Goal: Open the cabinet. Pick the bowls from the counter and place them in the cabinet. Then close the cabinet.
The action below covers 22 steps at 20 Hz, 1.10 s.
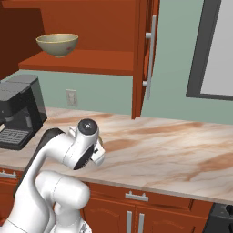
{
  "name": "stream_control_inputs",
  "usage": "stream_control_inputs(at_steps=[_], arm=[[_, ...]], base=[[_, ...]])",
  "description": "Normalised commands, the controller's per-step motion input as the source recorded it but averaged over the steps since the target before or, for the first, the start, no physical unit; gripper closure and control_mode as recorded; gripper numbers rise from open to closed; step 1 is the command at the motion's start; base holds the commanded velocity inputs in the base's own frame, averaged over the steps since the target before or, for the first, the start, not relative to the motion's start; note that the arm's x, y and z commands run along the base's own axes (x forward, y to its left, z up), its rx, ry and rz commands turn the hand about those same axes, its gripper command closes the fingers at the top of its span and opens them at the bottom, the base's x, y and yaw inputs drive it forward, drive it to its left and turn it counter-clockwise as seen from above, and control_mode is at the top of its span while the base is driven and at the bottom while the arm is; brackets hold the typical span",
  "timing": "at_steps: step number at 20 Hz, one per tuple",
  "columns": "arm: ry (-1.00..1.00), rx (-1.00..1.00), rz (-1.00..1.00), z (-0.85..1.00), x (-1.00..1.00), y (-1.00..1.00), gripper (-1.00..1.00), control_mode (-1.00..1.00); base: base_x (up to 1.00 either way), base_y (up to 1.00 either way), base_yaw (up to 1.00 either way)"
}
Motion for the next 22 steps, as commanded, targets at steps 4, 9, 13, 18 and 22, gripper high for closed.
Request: stream_control_inputs(at_steps=[4,9,13,18,22], arm=[[-0.04,0.0,0.0,-0.07,0.4,0.0,-1.0,-1.0],[0.03,0.03,0.0,-0.12,0.42,0.0,-1.0,-1.0],[0.2,0.11,0.02,-0.08,0.39,-0.16,-1.0,-1.0],[0.16,0.15,0.08,-0.08,0.2,-0.35,-1.0,-1.0],[0.05,0.12,0.1,-0.17,0.11,-0.24,-1.0,-1.0]], base=[[0.0,0.0,0.0],[0.0,0.0,0.0],[0.0,0.0,0.0],[0.0,0.0,0.0],[0.0,0.0,0.0]])
